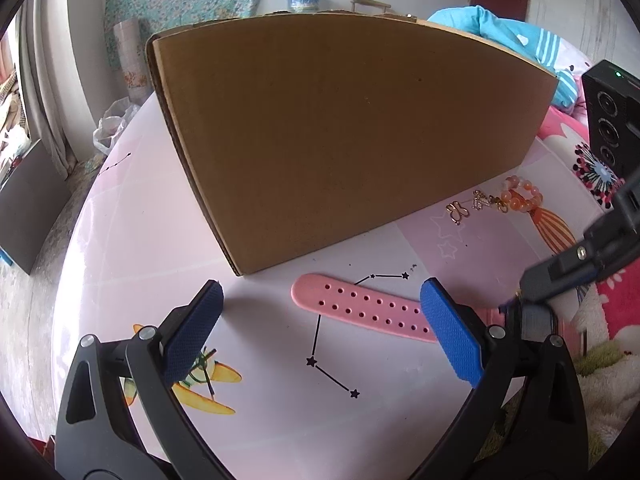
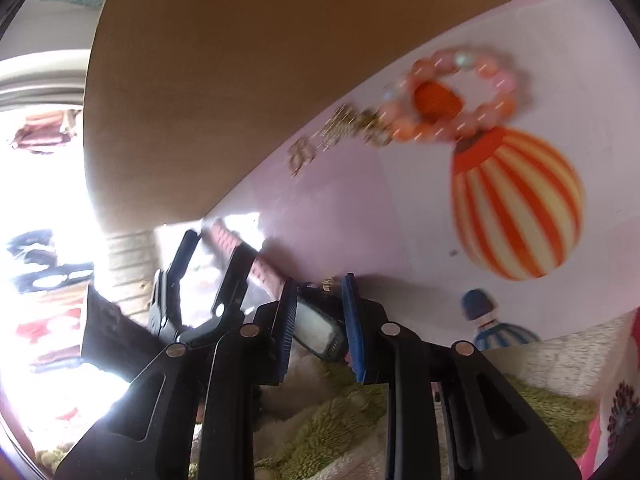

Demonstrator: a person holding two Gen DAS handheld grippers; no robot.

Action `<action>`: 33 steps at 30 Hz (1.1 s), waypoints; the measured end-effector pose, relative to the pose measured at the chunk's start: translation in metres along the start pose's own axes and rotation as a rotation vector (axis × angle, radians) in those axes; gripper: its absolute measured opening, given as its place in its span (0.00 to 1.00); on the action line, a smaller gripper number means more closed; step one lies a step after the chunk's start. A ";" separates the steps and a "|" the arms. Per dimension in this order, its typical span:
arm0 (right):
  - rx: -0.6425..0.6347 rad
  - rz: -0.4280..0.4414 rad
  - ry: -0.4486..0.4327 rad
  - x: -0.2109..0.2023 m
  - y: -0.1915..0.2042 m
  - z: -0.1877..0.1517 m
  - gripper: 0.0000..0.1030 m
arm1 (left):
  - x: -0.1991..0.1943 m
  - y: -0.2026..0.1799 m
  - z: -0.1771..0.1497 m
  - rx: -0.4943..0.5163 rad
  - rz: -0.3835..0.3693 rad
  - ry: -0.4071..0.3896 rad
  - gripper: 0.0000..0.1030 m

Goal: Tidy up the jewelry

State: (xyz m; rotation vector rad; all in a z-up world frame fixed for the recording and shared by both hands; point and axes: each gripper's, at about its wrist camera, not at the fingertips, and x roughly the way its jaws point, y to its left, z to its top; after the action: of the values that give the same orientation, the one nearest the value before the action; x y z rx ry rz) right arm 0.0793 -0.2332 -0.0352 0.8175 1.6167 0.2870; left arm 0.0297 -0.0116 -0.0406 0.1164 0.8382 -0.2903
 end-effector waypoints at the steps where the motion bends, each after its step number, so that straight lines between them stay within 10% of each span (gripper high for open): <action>1: -0.008 0.006 0.004 0.001 0.001 -0.001 0.23 | 0.000 0.000 0.000 -0.003 0.003 0.002 0.93; 8: -0.280 -0.132 -0.120 -0.025 0.025 -0.002 0.23 | 0.002 -0.002 0.005 -0.015 0.013 0.013 0.93; 33: -0.835 -0.477 -0.039 0.034 0.100 -0.033 0.20 | 0.001 0.000 0.001 -0.014 0.014 0.008 0.93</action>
State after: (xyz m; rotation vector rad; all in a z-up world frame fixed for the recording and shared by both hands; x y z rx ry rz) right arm 0.0827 -0.1306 0.0068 -0.1957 1.4135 0.5404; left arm 0.0308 -0.0116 -0.0404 0.1103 0.8468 -0.2708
